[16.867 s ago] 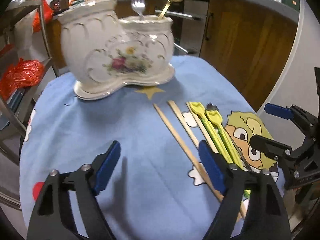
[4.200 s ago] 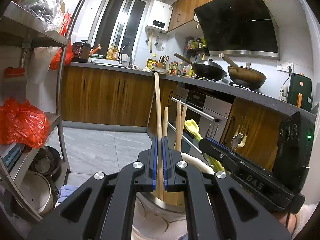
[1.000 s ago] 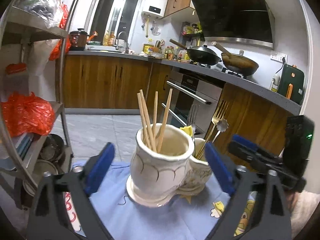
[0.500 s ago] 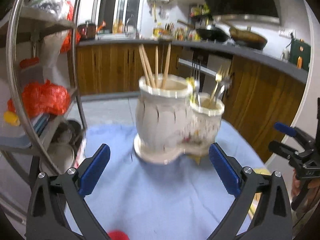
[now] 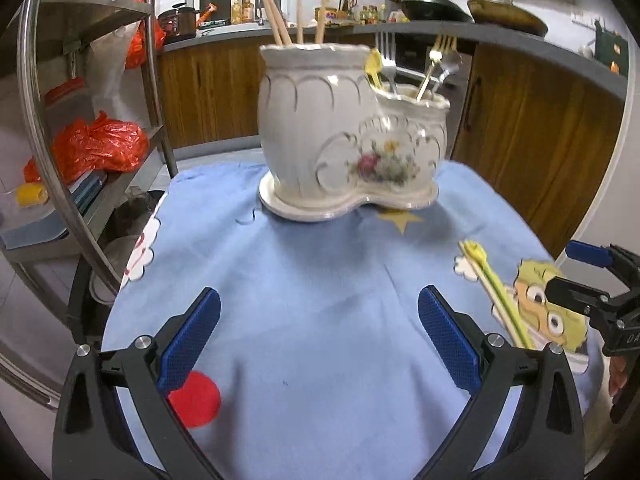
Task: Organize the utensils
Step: 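Withdraw both open tools from the holder back over the cloth, then grasp the yellow stick with the right tool while the left tool grasps the wooden chopstick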
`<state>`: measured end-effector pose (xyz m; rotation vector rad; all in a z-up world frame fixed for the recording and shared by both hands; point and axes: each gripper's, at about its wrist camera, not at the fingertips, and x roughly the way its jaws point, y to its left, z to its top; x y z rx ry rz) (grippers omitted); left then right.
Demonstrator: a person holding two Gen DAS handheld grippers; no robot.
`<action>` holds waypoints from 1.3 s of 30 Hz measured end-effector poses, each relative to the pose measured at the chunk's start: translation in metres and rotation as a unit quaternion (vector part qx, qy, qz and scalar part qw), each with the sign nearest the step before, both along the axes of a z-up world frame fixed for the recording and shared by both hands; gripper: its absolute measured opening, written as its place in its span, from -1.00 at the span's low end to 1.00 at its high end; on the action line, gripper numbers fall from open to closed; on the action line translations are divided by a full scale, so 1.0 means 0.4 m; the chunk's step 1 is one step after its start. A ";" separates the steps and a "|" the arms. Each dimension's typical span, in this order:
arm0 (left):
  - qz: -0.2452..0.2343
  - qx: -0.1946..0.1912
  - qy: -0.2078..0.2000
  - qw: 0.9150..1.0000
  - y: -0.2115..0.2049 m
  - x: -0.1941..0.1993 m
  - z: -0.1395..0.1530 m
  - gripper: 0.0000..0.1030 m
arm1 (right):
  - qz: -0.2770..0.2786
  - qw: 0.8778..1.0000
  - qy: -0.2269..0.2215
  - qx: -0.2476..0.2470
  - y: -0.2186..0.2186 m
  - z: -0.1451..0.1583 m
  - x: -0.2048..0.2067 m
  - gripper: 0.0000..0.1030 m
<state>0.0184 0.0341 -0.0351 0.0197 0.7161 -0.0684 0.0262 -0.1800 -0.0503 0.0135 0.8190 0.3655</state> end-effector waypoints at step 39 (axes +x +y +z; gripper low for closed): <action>-0.059 0.043 0.018 0.997 -0.083 -0.014 -0.011 0.89 | 0.041 0.994 0.081 -0.061 0.078 -0.047 0.112 -0.77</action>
